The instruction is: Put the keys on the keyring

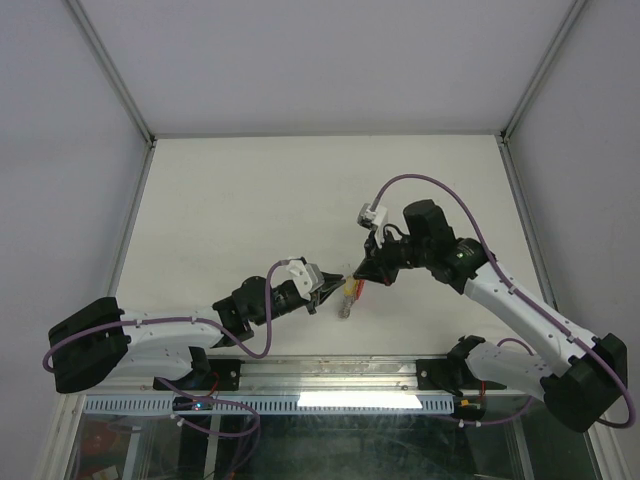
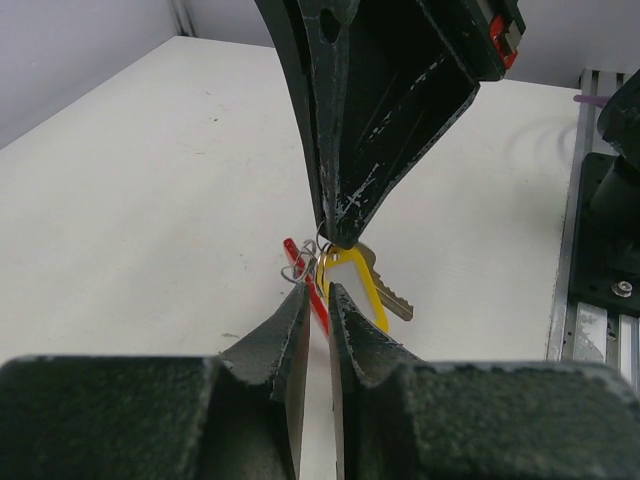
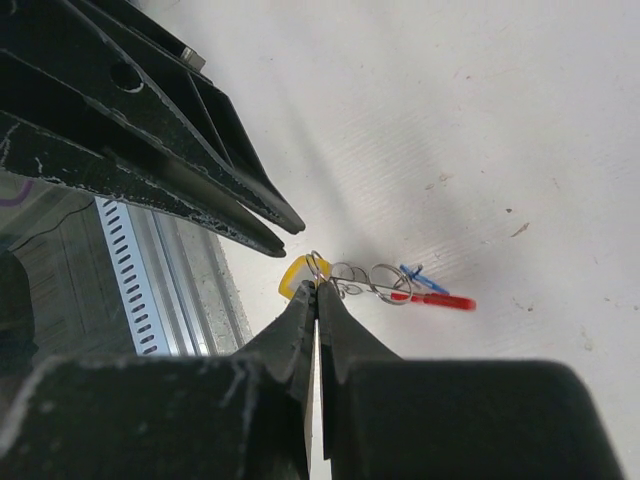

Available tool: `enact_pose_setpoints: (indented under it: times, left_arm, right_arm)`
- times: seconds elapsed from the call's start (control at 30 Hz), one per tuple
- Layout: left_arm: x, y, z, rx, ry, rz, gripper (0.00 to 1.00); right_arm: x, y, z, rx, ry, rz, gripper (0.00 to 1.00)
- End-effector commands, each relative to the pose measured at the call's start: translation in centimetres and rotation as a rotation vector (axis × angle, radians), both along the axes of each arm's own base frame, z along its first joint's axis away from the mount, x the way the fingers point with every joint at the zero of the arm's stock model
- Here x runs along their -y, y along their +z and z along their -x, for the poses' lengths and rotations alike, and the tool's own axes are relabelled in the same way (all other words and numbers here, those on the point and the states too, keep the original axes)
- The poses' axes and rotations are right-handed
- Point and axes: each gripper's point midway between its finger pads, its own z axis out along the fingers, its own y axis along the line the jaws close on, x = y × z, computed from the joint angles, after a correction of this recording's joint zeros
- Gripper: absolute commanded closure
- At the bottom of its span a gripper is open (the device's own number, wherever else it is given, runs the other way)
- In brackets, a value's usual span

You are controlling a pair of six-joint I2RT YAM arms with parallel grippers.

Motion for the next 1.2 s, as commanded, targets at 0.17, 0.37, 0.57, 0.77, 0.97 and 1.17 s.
enact_pose_setpoints:
  times: [0.17,0.37,0.57,0.77,0.97,1.17]
  left_arm:
    - [-0.4,1.9,-0.2,0.025,0.025,0.052,0.85]
    - [-0.2,2.5,-0.3,0.035,0.028,0.062,0.83]
    - [0.0,2.1,-0.2,0.03,0.017,0.048,0.83]
    - [0.6,1.5,0.2,0.014,-0.015,0.039,0.83]
    - [0.7,1.5,0.5,0.012,-0.035,0.03,0.83]
    - [0.2,1.7,0.4,0.016,-0.022,0.02,0.77]
  right_arm:
    - [-0.8,5.0,-0.1,0.115,0.052,-0.103,1.0]
    - [-0.4,3.7,0.6,0.095,0.1,-0.061,1.0]
    - [-0.8,3.1,1.0,0.083,0.133,-0.069,1.0]
    - [-1.4,3.3,0.8,0.085,0.15,-0.089,1.0]
    - [-1.2,3.0,0.1,0.105,0.122,-0.065,1.0]
    - [-0.9,2.2,0.0,0.102,0.114,-0.034,1.0]
